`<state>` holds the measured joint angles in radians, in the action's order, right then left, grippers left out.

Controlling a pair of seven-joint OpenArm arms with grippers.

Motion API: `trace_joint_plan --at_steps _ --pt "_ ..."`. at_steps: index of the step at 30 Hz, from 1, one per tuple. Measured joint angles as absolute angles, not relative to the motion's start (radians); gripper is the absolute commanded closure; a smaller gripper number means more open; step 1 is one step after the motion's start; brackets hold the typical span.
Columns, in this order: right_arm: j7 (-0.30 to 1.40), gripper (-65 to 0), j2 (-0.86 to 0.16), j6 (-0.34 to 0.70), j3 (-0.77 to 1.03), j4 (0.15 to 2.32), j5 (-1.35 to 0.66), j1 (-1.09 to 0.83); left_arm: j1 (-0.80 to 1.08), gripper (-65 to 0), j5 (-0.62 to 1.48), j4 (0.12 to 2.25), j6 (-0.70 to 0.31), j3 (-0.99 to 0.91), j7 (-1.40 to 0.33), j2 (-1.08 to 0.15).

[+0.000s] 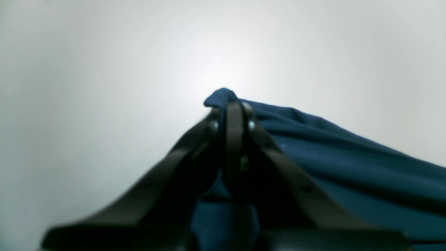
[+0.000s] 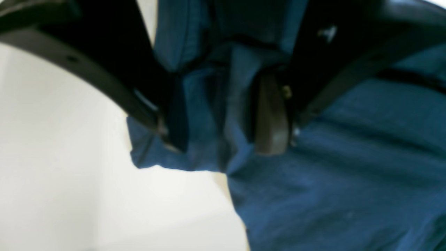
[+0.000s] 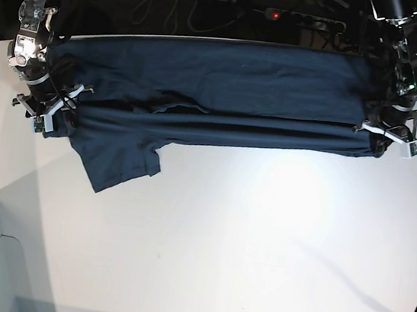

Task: Fold the T-shirt properly
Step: 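Hold the folded hem in both grippers above the shirt, then open the right gripper and regrasp the shirt end lower down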

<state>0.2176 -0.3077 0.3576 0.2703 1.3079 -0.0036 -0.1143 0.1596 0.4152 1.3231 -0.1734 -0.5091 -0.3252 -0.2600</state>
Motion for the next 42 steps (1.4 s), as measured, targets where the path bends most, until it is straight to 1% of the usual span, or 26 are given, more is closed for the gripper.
trace_joint_plan --at_steps 5,15,27,29,33,36,42 --pt "0.218 -34.7 -0.308 0.358 0.273 1.308 -0.004 -0.114 0.16 0.0 0.415 1.323 -0.173 -0.509 -0.325 -0.26" --pt "0.229 -34.6 -0.307 0.358 0.273 1.391 0.003 -0.12 0.16 0.0 0.415 1.323 -0.173 -0.509 -0.325 -0.26" --pt "0.23 -34.8 -0.305 0.358 0.273 1.395 0.003 -0.122 0.16 0.0 0.415 1.323 -0.173 -0.509 -0.325 -0.26" --pt "0.23 -37.0 -0.305 0.358 0.273 1.395 0.003 -0.122 0.16 0.0 0.415 1.323 -0.173 -0.509 -0.325 -0.26" --pt "0.23 -44.6 -0.305 0.358 0.274 1.395 0.003 -0.123 0.16 0.0 0.415 1.323 -0.173 -0.509 -0.325 -0.26" --pt "0.23 -49.0 -0.305 0.358 0.274 1.395 0.003 -0.121 0.16 0.0 0.415 1.323 -0.173 -0.509 -0.325 -0.26" --pt "0.229 -49.9 -0.305 0.358 0.274 1.395 0.002 -0.115 0.16 0.0 0.415 1.323 -0.173 -0.509 -0.325 -0.26"
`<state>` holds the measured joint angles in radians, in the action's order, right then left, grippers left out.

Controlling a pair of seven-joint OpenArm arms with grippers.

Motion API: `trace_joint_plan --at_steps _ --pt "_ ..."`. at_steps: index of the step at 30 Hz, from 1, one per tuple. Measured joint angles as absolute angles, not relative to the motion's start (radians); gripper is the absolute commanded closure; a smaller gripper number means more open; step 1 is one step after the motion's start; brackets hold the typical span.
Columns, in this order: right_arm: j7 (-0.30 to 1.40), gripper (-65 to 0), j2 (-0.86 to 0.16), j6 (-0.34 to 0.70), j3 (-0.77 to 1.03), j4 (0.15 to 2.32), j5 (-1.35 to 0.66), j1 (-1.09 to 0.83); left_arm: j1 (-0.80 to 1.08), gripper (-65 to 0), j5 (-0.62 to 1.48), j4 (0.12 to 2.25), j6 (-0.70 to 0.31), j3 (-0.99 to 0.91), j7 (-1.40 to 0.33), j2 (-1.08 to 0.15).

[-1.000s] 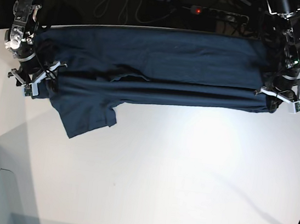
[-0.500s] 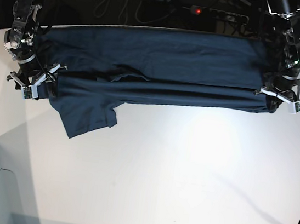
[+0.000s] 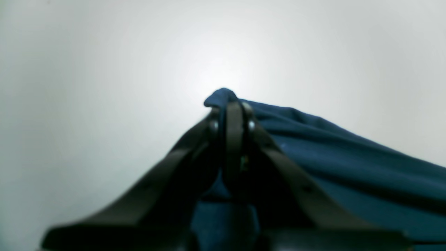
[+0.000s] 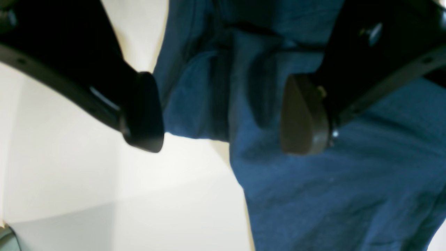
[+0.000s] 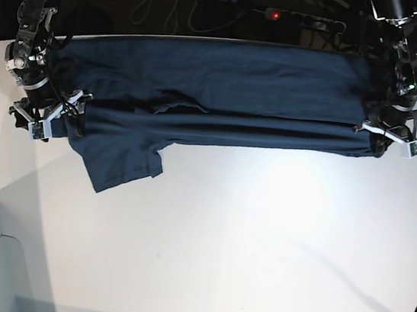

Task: Fold the T-shirt properly
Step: 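Open the right gripper and regrasp the shirt end lower down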

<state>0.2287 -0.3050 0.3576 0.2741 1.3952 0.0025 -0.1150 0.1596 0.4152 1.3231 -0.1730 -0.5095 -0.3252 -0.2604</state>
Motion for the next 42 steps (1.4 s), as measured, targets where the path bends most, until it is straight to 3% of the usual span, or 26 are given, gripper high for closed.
trace_joint_plan --at_steps 9,17,27,31,37,42 --pt "0.232 -49.9 -0.249 0.358 0.254 1.499 0.003 -0.08 0.161 0.0 0.406 1.378 -0.168 -0.513 -0.337 -0.258" --pt "0.235 -49.7 -0.24 0.359 0.117 1.326 0.001 0.032 0.165 0.0 0.405 1.39 -0.166 -0.513 -0.339 -0.256" --pt "0.215 -48.5 -0.211 0.358 0.117 1.086 0.001 0.168 0.167 0.0 0.404 1.39 -0.166 -0.513 -0.338 -0.255" --pt "0.202 -35.6 -0.211 0.357 0.116 1.063 -0.001 0.176 0.167 0.0 0.405 1.39 -0.166 -0.513 -0.338 -0.255" --pt "0.203 -1.6 -0.21 0.358 0.074 1.067 -0.002 0.179 0.163 0.0 0.405 1.39 -0.166 -0.513 -0.338 -0.255" --pt "0.241 0.0 -0.213 0.358 0.077 1.151 0.008 0.16 0.16 0.0 0.405 1.39 -0.166 -0.513 -0.338 -0.255"
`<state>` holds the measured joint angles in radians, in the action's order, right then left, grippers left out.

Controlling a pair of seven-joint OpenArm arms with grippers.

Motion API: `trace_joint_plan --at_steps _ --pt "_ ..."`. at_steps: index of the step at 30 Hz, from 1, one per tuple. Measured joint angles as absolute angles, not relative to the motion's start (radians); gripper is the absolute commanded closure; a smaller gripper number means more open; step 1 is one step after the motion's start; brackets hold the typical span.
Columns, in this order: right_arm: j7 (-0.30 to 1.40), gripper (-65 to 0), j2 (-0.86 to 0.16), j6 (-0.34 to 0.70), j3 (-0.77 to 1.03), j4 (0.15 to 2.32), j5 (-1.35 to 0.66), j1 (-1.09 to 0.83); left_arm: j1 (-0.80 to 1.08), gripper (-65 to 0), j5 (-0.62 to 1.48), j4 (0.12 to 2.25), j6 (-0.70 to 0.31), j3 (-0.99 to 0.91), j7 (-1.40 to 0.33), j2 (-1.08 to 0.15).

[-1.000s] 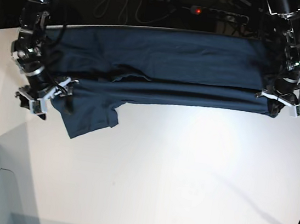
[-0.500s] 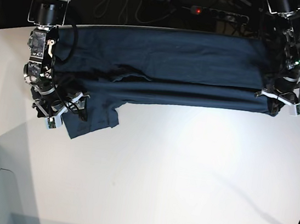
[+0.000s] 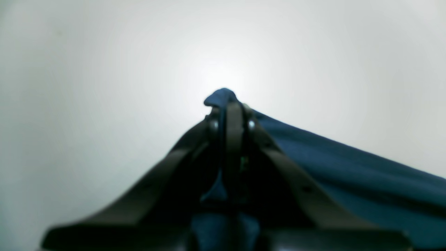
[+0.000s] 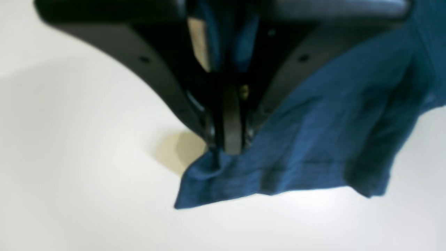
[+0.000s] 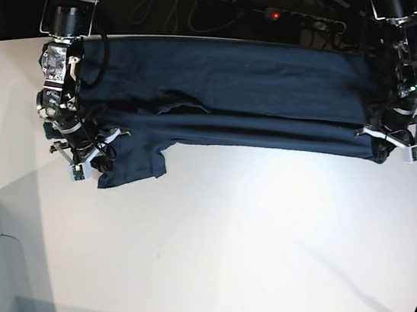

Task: Fold the T-shirt properly
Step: 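Open the right gripper and regrasp the shirt end lower down, then pull both shirt ends back toward the robot with both grippers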

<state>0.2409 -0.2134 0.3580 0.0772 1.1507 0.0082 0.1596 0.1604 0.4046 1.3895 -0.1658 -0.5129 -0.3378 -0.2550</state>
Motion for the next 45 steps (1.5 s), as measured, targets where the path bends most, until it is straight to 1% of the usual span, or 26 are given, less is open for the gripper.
trace_joint_plan --at_steps 5,13,19,27,36,43,45 --pt "0.233 -0.1 -0.218 0.358 0.08 1.308 0.002 0.131 0.152 0.0 0.405 1.391 -0.166 -0.513 -0.342 -0.26" --pt "0.239 -0.1 -0.23 0.358 0.083 1.493 0.002 0.064 0.142 0.0 0.405 1.499 -0.165 -0.513 -0.346 -0.263" --pt "0.236 -0.1 -0.225 0.358 0.173 1.635 0.0 -0.023 0.152 0.0 0.405 1.545 -0.165 -0.513 -0.345 -0.262" --pt "0.237 -0.1 -0.224 0.358 0.249 1.793 -0.001 -0.131 0.152 0.0 0.404 1.551 -0.165 -0.513 -0.345 -0.261" --pt "0.229 -0.1 -0.223 0.358 0.299 1.916 -0.002 -0.247 0.151 0.0 0.404 1.551 -0.165 -0.513 -0.344 -0.26" --pt "0.229 -0.1 -0.221 0.358 0.317 1.93 -0.001 -0.317 0.149 0.0 0.404 1.554 -0.165 -0.513 -0.344 -0.26" --pt "0.229 -0.1 -0.221 0.358 0.323 1.93 -0.001 -0.325 0.153 0.0 0.401 1.583 -0.164 -0.513 -0.346 -0.257"
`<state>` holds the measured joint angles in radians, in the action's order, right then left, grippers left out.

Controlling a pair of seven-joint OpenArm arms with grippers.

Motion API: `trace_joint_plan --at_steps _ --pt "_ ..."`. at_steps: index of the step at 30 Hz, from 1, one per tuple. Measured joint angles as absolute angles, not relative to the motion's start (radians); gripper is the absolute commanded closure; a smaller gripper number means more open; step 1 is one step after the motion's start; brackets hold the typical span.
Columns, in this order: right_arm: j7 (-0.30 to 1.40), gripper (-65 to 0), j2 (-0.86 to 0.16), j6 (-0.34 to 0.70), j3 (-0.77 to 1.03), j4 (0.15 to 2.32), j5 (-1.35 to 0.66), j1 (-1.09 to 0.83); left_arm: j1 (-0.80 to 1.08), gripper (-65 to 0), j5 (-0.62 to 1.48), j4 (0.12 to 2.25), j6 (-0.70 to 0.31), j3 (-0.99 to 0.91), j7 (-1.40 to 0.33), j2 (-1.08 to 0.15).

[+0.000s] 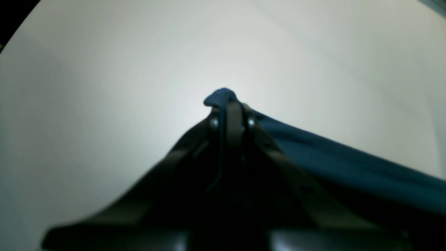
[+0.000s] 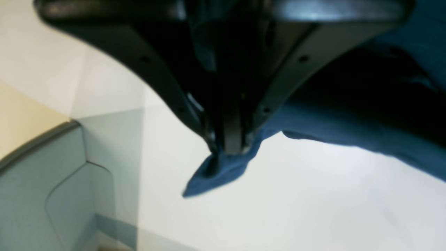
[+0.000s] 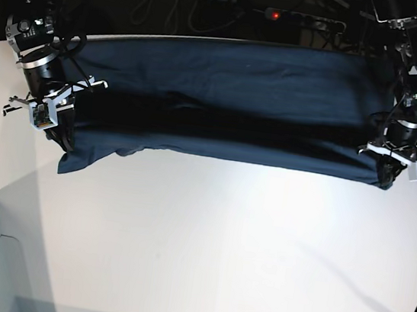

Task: Fold the T-shirt properly
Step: 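Pull both shirt ends back toward the robot with both grippers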

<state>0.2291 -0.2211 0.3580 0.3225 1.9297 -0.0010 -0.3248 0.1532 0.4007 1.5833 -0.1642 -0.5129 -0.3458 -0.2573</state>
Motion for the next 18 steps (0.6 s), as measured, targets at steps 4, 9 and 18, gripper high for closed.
trace_joint_plan --at_steps 4,9,18 --pt "0.229 -0.1 -0.221 0.358 0.322 1.93 -0.001 -0.356 0.167 0.0 0.405 1.625 -0.165 -0.513 -0.337 -0.258" --pt "0.228 -0.1 -0.221 0.358 0.322 1.93 -0.001 -0.378 0.192 0.0 0.404 1.629 -0.166 -0.557 -0.344 -0.228" --pt "0.223 -0.1 -0.221 0.358 0.335 1.93 -0.003 -0.434 0.226 0.0 0.408 1.634 -0.168 -0.604 -0.34 -0.202"
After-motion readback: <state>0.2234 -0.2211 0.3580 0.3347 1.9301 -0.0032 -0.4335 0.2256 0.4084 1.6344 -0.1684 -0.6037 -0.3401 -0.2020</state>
